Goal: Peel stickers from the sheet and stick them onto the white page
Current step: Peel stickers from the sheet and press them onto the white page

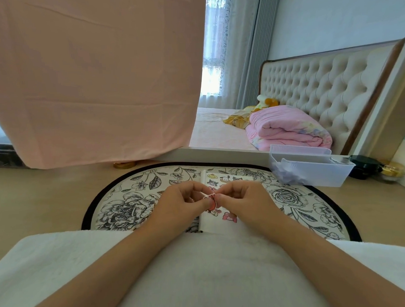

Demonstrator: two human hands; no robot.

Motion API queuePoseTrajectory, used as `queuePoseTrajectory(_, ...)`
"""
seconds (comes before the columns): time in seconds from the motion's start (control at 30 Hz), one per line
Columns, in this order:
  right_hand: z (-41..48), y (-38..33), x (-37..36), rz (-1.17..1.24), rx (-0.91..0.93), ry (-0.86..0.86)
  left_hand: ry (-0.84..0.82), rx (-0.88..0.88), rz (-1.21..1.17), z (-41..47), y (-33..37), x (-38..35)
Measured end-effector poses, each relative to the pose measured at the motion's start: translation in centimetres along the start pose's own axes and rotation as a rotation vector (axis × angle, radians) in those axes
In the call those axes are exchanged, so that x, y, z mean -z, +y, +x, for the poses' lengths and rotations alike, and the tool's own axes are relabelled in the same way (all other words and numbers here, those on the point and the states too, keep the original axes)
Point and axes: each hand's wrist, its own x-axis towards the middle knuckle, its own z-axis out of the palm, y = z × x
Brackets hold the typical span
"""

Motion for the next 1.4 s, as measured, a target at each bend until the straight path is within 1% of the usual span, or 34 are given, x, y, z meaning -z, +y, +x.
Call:
queuePoseTrajectory(0.13, -0.3, -0.3, -0.1, -0.007, 0.028, 0.026, 0.014, 0.008, 0.019, 0.0, 0.2, -0.1)
queuePoseTrajectory(0.3, -0.5, -0.4, -0.2, -0.205, 0.127, 0.09, -0.018, -0.005, 0.04, -0.1, 0.2, -0.1)
queuePoseTrajectory(0.37, -0.5, -0.2, -0.3, -0.282, 0.166, 0.103, -0.007, -0.014, 0.053, -0.1, 0.0, -0.1)
queuePoseTrajectory(0.43, -0.6, -0.1, -0.3, -0.407, 0.215, 0.134, 0.015, -0.029, 0.077, -0.1, -0.1, -0.2)
queuePoseTrajectory(0.5, -0.7, 0.1, -0.4, -0.564, 0.28, 0.202, 0.041, -0.043, 0.099, 0.0, -0.2, -0.4)
queuePoseTrajectory(0.57, -0.7, 0.0, -0.7, -0.699, 0.376, 0.304, 0.071, -0.054, 0.125, -0.1, -0.2, -0.6)
queuePoseTrajectory(0.63, -0.7, 0.1, -1.1, -0.764, 0.487, 0.374, 0.102, -0.059, 0.145, -0.2, -0.2, -0.8)
queuePoseTrajectory(0.7, -0.6, 0.1, -1.2, -0.774, 0.56, 0.394, 0.132, -0.056, 0.131, -0.2, -0.3, -0.8)
queuePoseTrajectory(0.73, -0.7, 0.0, -1.3, -0.754, 0.564, 0.382, 0.142, -0.053, 0.124, -0.2, -0.4, -0.7)
queuePoseTrajectory(0.87, -0.9, -0.2, -1.0, -0.635, 0.493, 0.339, 0.152, -0.054, 0.126, 0.0, -0.7, -0.5)
queuePoseTrajectory(0.97, -0.7, 0.0, -0.9, -0.669, 0.48, 0.371, 0.148, -0.08, 0.135, -0.1, -0.6, -0.8)
queuePoseTrajectory(1.03, -0.6, 0.1, -0.9, -0.712, 0.528, 0.396, 0.141, -0.098, 0.147, -0.2, -0.4, -0.8)
queuePoseTrajectory(1.13, -0.5, 0.2, -1.1, -0.787, 0.653, 0.434, 0.145, -0.105, 0.127, -0.2, -0.3, -0.8)
queuePoseTrajectory(1.17, -0.5, 0.2, -1.1, -0.769, 0.654, 0.418, 0.152, -0.105, 0.117, -0.2, -0.3, -0.7)
queuePoseTrajectory(1.2, -0.6, 0.1, -1.1, -0.705, 0.615, 0.379, 0.158, -0.105, 0.105, -0.2, -0.3, -0.7)
queuePoseTrajectory(1.23, -0.7, -0.2, -1.1, -0.585, 0.532, 0.318, 0.159, -0.105, 0.095, -0.2, -0.3, -0.6)
queuePoseTrajectory(1.33, -0.7, -1.0, -0.7, -0.121, 0.184, 0.134, 0.143, -0.109, 0.086, -0.2, -0.2, -0.4)
queuePoseTrajectory(1.4, -0.6, -1.2, -0.2, 0.028, 0.043, 0.075, 0.126, -0.119, 0.081, -0.2, -0.1, -0.3)
